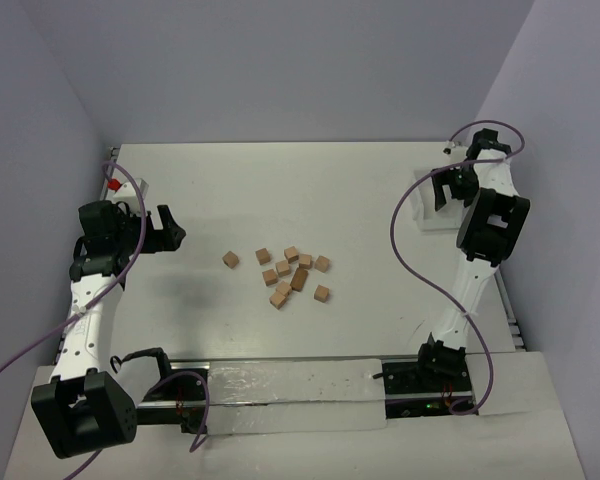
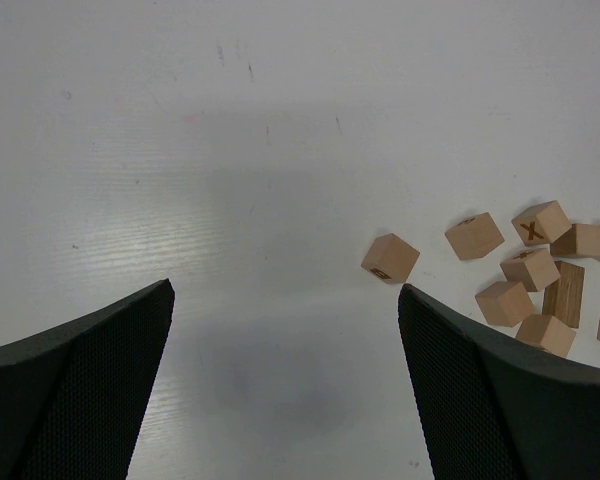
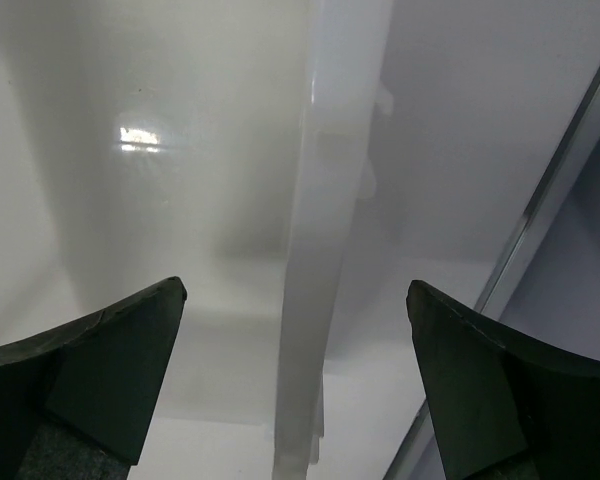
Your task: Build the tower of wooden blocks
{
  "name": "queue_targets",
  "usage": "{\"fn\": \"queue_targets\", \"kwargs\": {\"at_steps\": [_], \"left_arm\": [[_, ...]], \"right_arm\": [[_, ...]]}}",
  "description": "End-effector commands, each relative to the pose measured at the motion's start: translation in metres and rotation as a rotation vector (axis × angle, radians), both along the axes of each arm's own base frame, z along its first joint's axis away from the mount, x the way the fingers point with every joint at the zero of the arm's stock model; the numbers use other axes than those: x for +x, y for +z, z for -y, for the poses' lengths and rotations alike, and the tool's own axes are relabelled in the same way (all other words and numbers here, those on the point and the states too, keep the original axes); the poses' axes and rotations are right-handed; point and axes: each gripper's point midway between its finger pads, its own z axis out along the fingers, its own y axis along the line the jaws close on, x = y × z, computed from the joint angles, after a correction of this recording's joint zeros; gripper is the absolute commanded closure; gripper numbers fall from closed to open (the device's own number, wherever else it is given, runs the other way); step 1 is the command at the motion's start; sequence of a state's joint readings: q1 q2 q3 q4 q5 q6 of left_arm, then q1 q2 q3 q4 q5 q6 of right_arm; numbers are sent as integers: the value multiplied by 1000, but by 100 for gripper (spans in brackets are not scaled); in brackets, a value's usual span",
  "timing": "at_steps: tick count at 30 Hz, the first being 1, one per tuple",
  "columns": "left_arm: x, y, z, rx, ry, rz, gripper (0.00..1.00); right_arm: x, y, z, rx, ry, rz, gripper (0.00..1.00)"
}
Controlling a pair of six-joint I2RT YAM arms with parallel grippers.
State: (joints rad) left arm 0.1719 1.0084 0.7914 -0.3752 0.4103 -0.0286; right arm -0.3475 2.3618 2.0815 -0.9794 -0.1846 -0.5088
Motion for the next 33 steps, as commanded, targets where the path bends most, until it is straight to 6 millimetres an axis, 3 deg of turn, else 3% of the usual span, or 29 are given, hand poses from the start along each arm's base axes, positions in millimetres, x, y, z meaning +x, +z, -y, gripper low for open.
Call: {"fn": "queue_targets", "kwargs": {"at_steps": [1,3,5,8,12,14,16,18,23,26,29,33], "left_arm": [[1,7,2,-3,-20,28,1],[2,9,1,-2,-11,36,1],[3,9,-1,-3,7,38,1],[4,12,-3,-8,27,51,1],[3,17,0,-16,22,87,1],[0,19,4,-24,2,106,1],[-4,18,10,-36,-28,121,1],[-6,21,11,-30,-41,142,1],[-7,20,13,-24,-55,147,1],[-7,18,13,-25,-64,136,1],[-6,16,14,-29,-66,128,1],[-5,14,14,-32,-64,122,1]], "right_arm": [[9,92,-3,-43,-19,168,0],[7,137,-16,-60,-10,251,0],[3,169,-27,-65,5,314,0],[-4,205,-55,-68,53,376,0],[-20,238,-107,-47,141,449,0],[-32,240,-145,-7,208,462,0],[-48,236,-186,33,285,467,0],[-71,216,-243,72,397,435,0],[-126,156,-332,124,575,321,0],[-153,119,-366,130,649,254,0],[-170,91,-383,100,697,224,0],[-180,74,-401,76,725,200,1]]}}
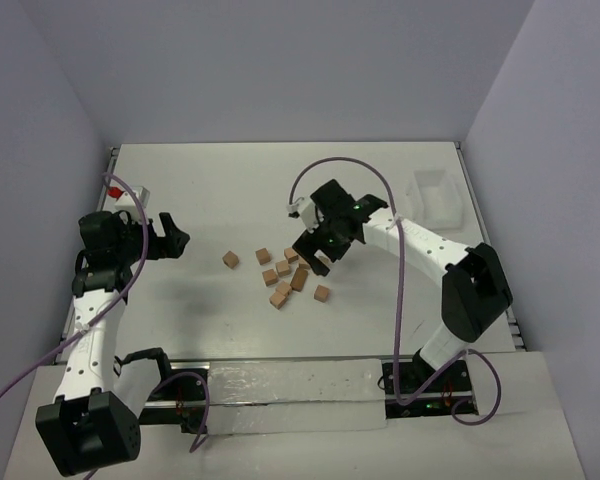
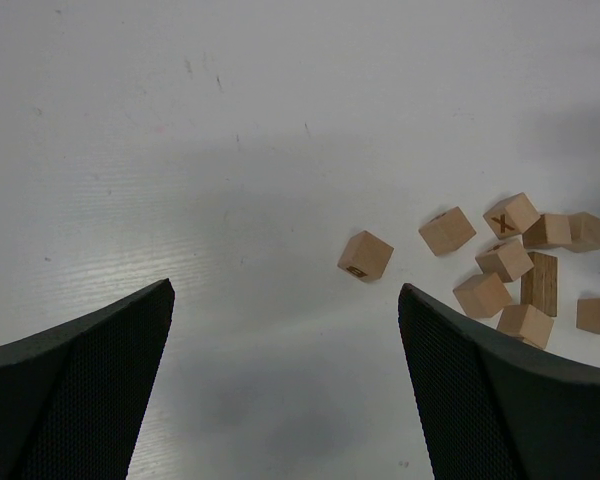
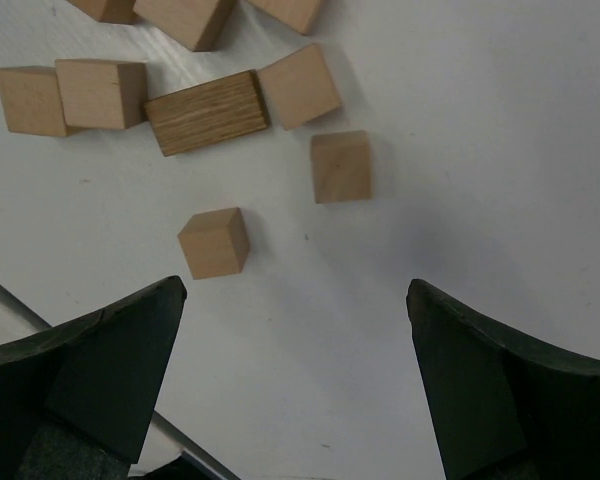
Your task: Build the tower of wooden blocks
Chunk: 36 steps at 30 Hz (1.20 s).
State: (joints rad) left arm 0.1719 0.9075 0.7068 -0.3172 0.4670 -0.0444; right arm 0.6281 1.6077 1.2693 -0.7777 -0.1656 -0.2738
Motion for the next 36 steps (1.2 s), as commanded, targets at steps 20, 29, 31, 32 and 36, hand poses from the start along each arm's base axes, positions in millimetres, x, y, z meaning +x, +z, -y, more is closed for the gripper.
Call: {"fn": "queue_targets", "kwargs": {"at_steps": [20,29,31,32,36], "left_arm": [[-4,12,17,17,-152,75,1],[-12,5,41,13,-307,59,1],[-6,-2,42,54,-295,32,1],[-3,-7,38,64,-272,15,1],[15,-20,43,94,-224,-44,2]], "right_arm": [[17,2,-90,51,95,113,0],[13,10,-85,50,136,127,0],[11,13,-80,49,126,136,0],[10,14,-78,48,122,138,0],[5,13,-64,50,83,123,0]]}}
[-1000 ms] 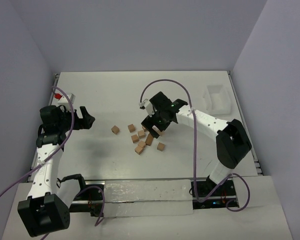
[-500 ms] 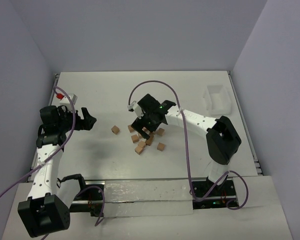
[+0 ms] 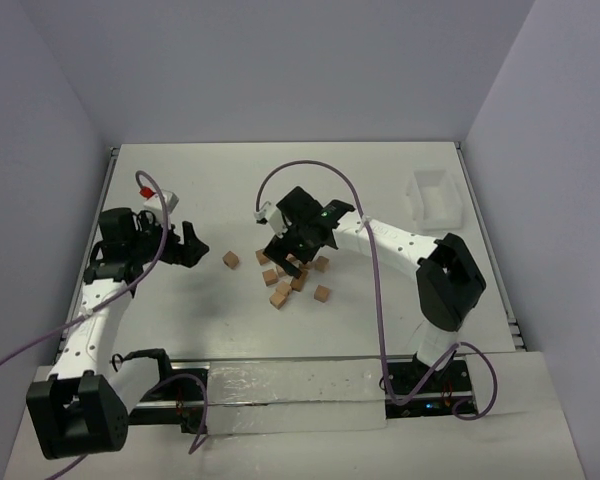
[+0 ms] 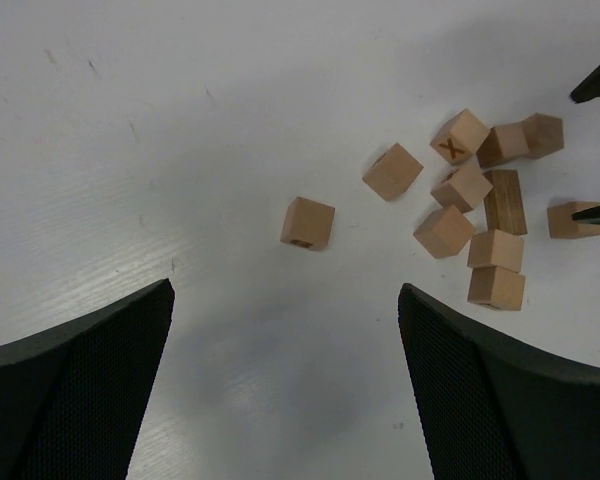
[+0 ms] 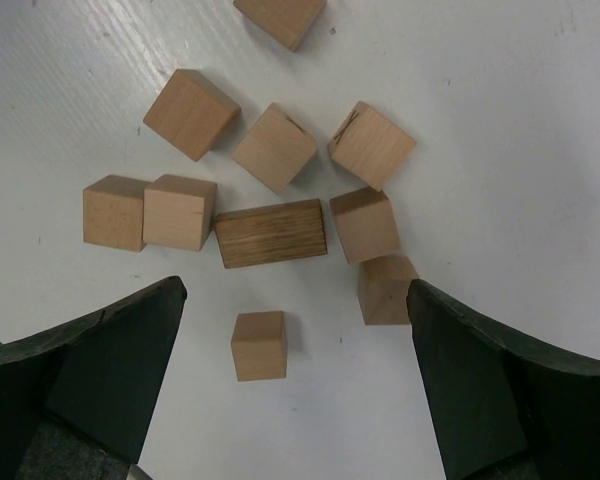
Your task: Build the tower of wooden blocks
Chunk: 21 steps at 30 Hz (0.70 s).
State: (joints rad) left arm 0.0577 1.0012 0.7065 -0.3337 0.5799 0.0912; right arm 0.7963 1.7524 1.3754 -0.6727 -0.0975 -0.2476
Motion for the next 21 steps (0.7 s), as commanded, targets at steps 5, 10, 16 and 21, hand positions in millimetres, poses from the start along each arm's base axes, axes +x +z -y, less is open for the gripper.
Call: {"fn": "queue_targets", "kwargs": {"at_steps": [5,10,16,21], "left_arm": [[27,-10,26,121,1,-6,5],[20,-12,56,146,-157,43,4],[11,-24,82,157,-391,68,1],[19,-24,102,146,-564,98,1]], "right_arm": [[-1,16,26,39,-83,36,0],[-3,11,44,61,-125,-11,0],[12,22,80,160,-238,-95,1],[12,29,94,203,-272,-107,1]]}}
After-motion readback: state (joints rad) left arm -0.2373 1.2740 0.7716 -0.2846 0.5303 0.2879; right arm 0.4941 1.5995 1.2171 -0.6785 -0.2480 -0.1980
